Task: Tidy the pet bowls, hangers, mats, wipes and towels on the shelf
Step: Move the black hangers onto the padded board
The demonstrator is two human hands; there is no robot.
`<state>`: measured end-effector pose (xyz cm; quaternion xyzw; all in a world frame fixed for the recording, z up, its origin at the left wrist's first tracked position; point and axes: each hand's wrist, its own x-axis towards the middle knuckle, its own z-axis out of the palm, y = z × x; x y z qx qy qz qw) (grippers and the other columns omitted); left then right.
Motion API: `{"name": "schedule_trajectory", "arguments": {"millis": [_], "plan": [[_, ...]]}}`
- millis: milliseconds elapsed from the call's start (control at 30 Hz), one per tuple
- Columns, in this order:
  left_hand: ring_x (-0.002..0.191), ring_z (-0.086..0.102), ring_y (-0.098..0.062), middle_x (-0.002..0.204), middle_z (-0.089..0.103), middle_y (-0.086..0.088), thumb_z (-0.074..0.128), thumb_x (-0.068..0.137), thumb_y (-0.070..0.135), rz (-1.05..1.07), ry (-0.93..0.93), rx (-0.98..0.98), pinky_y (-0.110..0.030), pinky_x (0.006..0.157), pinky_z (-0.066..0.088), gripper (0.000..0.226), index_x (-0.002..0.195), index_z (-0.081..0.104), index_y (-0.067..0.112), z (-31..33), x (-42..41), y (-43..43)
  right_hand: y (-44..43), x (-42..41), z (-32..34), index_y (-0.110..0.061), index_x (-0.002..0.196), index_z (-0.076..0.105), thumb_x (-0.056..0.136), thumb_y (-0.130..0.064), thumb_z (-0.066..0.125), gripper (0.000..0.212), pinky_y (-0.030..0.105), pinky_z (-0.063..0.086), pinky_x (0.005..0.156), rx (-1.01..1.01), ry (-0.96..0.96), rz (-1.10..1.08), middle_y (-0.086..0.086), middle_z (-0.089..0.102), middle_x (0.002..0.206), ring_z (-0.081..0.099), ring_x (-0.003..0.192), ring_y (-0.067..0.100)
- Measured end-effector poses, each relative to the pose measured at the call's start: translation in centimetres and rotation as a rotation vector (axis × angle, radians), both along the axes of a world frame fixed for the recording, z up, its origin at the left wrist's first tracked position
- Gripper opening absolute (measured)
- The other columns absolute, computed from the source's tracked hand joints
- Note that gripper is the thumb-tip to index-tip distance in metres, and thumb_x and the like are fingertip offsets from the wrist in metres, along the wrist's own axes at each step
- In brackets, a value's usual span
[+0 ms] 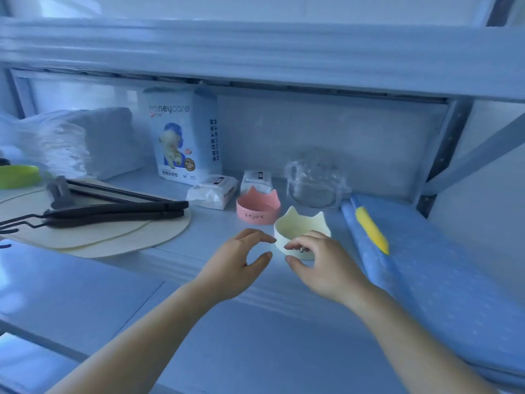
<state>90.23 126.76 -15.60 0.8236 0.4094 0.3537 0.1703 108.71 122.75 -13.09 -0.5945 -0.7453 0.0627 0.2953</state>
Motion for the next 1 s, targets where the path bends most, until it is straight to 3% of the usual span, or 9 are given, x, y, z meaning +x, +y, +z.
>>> {"name": "schedule_trajectory", "arguments": {"millis": [267, 333, 400, 467, 567, 667, 800, 900, 1000], "plan": [[0.102, 0.058, -0.013, 0.12, 0.049, 0.02, 0.052, 0.092, 0.034, 0.243, 0.054, 0.013, -0.029, 0.084, 0.048, 0.027, 0.119, 0.055, 0.033, 0.4, -18.7, 3.3, 8.1, -17.5, -0.4, -0.03, 0.11, 0.061, 0.089, -0.037, 0.055, 0.022, 0.025, 0.042, 0.087, -0.017, -0.043, 0.245, -0.015, 0.055, 0.112, 0.05, 0.105, 0.004], [0.102, 0.056, -0.01, 0.12, 0.05, 0.019, 0.052, 0.092, 0.032, 0.3, 0.071, 0.039, -0.022, 0.083, 0.046, 0.025, 0.117, 0.056, 0.032, 0.4, -23.0, 3.6, 9.7, -21.7, -0.4, -0.03, 0.107, 0.062, 0.088, -0.037, 0.057, 0.021, 0.027, 0.044, 0.087, -0.009, -0.046, 0.293, -0.015, 0.055, 0.11, 0.051, 0.104, 0.005], [0.093, 0.053, -0.002, 0.12, 0.051, 0.019, 0.053, 0.092, 0.031, 0.352, 0.106, 0.063, -0.009, 0.073, 0.038, 0.026, 0.118, 0.056, 0.031, 0.6, -26.8, 4.0, 11.0, -25.4, -0.3, -0.03, 0.107, 0.062, 0.087, -0.036, 0.057, 0.021, 0.03, 0.045, 0.087, -0.011, -0.053, 0.342, -0.015, 0.054, 0.11, 0.05, 0.104, 0.005], [0.082, 0.053, 0.0, 0.119, 0.052, 0.018, 0.053, 0.092, 0.032, 0.38, 0.155, 0.081, -0.009, 0.069, 0.036, 0.027, 0.119, 0.057, 0.031, 1.3, -29.9, 4.5, 12.3, -28.8, 0.1, -0.029, 0.108, 0.062, 0.087, -0.035, 0.057, 0.022, 0.032, 0.046, 0.088, -0.012, -0.059, 0.381, -0.014, 0.056, 0.113, 0.051, 0.105, 0.006], [0.088, 0.053, -0.003, 0.11, 0.053, 0.014, 0.056, 0.09, 0.028, 0.409, 0.142, 0.083, -0.016, 0.077, 0.043, 0.027, 0.116, 0.059, 0.028, 2.7, -33.6, 6.1, 14.2, -32.6, 1.1, -0.027, 0.112, 0.062, 0.087, -0.032, 0.059, 0.026, 0.029, 0.045, 0.092, -0.004, -0.058, 0.431, -0.013, 0.058, 0.116, 0.052, 0.108, 0.007], [0.081, 0.056, 0.001, 0.103, 0.053, 0.016, 0.056, 0.089, 0.028, 0.463, 0.119, 0.074, -0.009, 0.066, 0.044, 0.022, 0.11, 0.06, 0.03, 3.6, -36.5, 7.6, 16.1, -35.1, 1.7, -0.026, 0.117, 0.06, 0.088, -0.031, 0.06, 0.03, 0.027, 0.043, 0.093, -0.018, -0.066, 0.455, -0.012, 0.058, 0.118, 0.051, 0.11, 0.007], [0.101, 0.054, -0.006, 0.11, 0.059, 0.014, 0.053, 0.092, 0.03, 0.475, 0.109, 0.029, -0.011, 0.08, 0.039, 0.023, 0.112, 0.062, 0.031, 3.6, -39.5, 9.7, 19.2, -37.1, 1.3, -0.027, 0.119, 0.059, 0.086, -0.032, 0.062, 0.033, 0.021, 0.04, 0.09, -0.045, -0.083, 0.466, -0.013, 0.057, 0.121, 0.051, 0.112, 0.006], [0.108, 0.054, -0.007, 0.113, 0.062, 0.013, 0.048, 0.095, 0.03, 0.473, 0.04, -0.045, -0.027, 0.094, 0.041, 0.024, 0.112, 0.064, 0.03, 4.2, -41.7, 11.9, 21.5, -37.9, 0.6, -0.028, 0.117, 0.061, 0.087, -0.032, 0.063, 0.03, 0.015, 0.033, 0.092, -0.049, -0.07, 0.481, -0.016, 0.056, 0.125, 0.049, 0.117, 0.003], [0.108, 0.054, -0.004, 0.111, 0.063, 0.013, 0.048, 0.095, 0.029, 0.463, 0.043, -0.059, -0.022, 0.092, 0.038, 0.025, 0.112, 0.065, 0.028, 4.8, -43.5, 14.6, 23.9, -38.6, 0.2, -0.03, 0.116, 0.062, 0.085, -0.037, 0.064, 0.031, 0.014, 0.032, 0.093, -0.064, -0.06, 0.5, -0.018, 0.056, 0.124, 0.049, 0.116, 0.001]]}}
